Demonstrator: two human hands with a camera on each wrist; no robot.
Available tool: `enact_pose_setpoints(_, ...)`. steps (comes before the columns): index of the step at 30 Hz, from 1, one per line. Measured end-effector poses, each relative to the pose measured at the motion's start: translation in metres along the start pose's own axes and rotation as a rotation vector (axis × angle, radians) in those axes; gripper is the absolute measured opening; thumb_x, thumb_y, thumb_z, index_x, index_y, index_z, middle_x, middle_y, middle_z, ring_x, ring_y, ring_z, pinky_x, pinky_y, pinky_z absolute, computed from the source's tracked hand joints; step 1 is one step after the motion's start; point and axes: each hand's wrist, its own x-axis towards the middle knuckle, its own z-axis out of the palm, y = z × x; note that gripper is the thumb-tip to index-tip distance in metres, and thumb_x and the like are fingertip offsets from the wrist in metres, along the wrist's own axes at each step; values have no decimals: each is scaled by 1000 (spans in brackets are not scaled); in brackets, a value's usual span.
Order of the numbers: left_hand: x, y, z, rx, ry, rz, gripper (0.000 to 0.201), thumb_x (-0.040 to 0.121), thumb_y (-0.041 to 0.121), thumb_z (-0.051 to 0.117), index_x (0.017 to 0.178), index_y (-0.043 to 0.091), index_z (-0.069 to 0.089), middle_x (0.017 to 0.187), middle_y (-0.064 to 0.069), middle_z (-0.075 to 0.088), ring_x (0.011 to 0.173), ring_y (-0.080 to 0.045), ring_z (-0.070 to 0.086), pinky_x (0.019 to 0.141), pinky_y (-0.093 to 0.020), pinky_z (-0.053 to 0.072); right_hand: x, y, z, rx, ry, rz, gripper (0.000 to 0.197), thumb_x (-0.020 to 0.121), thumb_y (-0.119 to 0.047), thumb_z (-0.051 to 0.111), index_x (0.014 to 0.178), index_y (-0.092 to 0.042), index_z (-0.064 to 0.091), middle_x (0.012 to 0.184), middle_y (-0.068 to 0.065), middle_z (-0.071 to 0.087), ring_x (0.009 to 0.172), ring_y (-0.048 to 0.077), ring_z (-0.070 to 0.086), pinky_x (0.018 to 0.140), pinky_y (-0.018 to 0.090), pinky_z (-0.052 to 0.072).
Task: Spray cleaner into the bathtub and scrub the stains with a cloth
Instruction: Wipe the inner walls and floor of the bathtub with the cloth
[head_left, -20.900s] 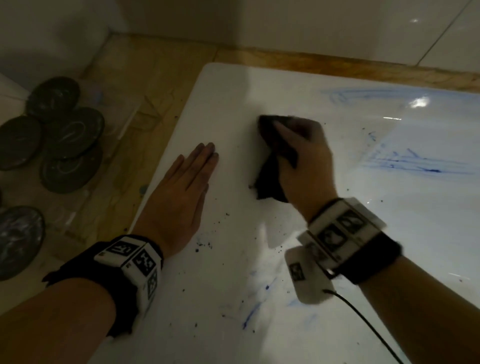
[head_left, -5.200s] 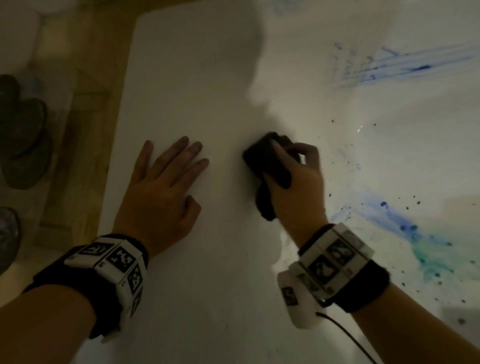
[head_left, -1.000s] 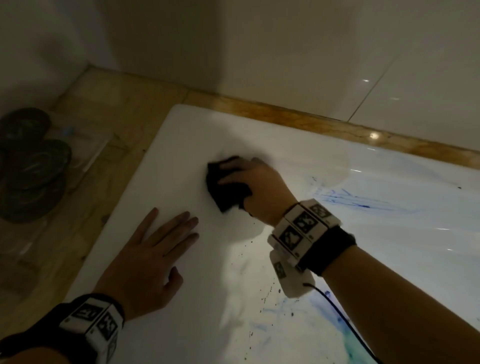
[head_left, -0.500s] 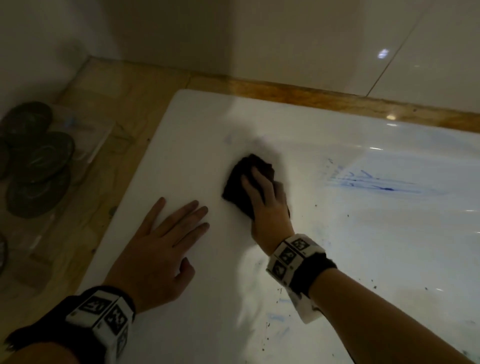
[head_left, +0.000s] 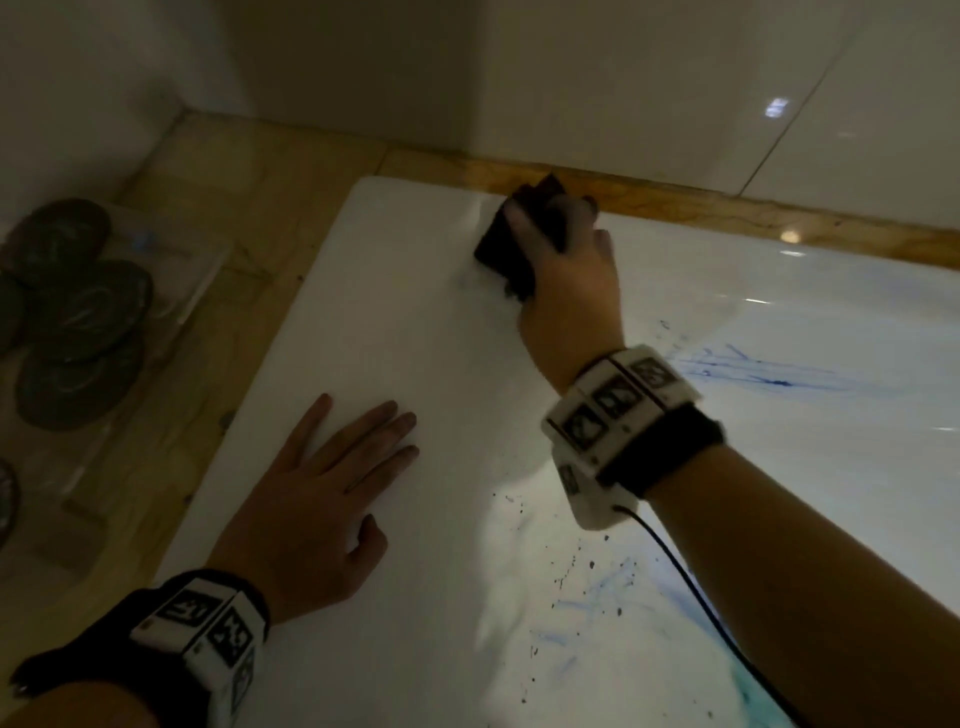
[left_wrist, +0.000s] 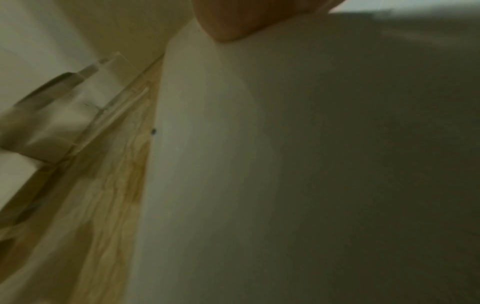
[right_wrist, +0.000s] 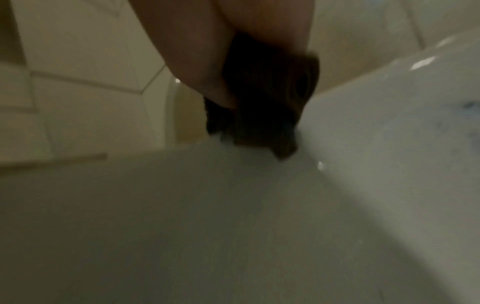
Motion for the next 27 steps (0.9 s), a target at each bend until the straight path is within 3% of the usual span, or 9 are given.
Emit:
enact_pose_setpoints(4, 0, -1, 2, 2, 17, -1, 59, 74, 27, 42, 129, 12, 57, 149, -1, 33, 141, -13, 21, 117, -49, 9, -38, 1, 44, -62, -41, -307, 58, 65, 3, 59, 121, -15, 62, 129, 20, 48, 88, 47, 56, 66, 45, 54)
enact_pose_setpoints(8, 0, -2, 2, -2, 46, 7, 57, 74, 25, 42, 127, 11, 58, 147, -3, 37, 139, -16, 26, 114, -52, 16, -95, 26, 53, 27, -153, -303, 70, 65, 6, 56, 129, -22, 49, 131, 10, 34, 92, 32, 48, 66, 37, 54)
enact_pose_setpoints(11, 0, 0, 2, 14, 49, 12, 57, 74, 24, 41, 127, 10, 59, 146, -4, 37, 138, -16, 28, 113, -52, 17, -124, 49, 38, 52, -299, -311, 78, 57, 4, 78, 125, -23, 52, 130, 11, 41, 86, 31, 59, 66, 37, 58)
enact_pose_setpoints(13, 0, 0, 2, 18, 48, 10, 57, 74, 25, 41, 127, 10, 58, 146, -3, 37, 137, -17, 28, 114, -51, 15, -129, 61, 20, 42, -292, -319, 67, 58, 5, 80, 117, -19, 62, 125, 13, 53, 88, 33, 62, 72, 39, 58)
enact_pose_setpoints(14, 0, 0, 1, 20, 39, 10, 58, 74, 25, 41, 127, 10, 58, 146, -3, 37, 137, -17, 28, 114, -51, 14, -130, 67, 11, 28, -209, -274, 59, 63, 4, 78, 116, -17, 64, 121, 12, 57, 90, 34, 62, 77, 36, 56)
enact_pose_setpoints(17, 0, 0, 0, 21, 34, 2, 58, 74, 26, 41, 127, 11, 58, 146, -2, 36, 137, -16, 28, 115, -49, 13, -122, 88, -20, 161, 70, 126, 42, 76, 1, 70, 115, -12, 62, 112, 8, 60, 97, 32, 57, 80, 17, 47)
enact_pose_setpoints(20, 1, 1, 1, 17, 26, 3, 58, 74, 26, 40, 127, 11, 58, 146, -2, 38, 137, -16, 28, 114, -50, 14, -118, 113, -48, 61, 347, 250, 42, 73, 3, 61, 114, 1, 62, 120, 30, 49, 110, 28, 44, 95, -1, 26)
enact_pose_setpoints(25, 1, 1, 1, 21, 34, 0, 58, 74, 25, 40, 127, 11, 58, 146, -3, 38, 137, -16, 28, 114, -51, 15, -113, 142, -42, 83, 632, 565, 42, 72, -6, 54, 110, 12, 52, 121, 28, 41, 114, 42, 45, 99, 21, 34)
enact_pose_setpoints(27, 2, 1, 1, 29, 32, 10, 58, 74, 25, 40, 127, 10, 58, 146, -3, 38, 137, -16, 29, 114, -52, 16, -96, 137, -29, 147, 635, 691, 45, 70, 0, 56, 110, 16, 44, 125, 31, 34, 117, 43, 41, 100, 13, 31)
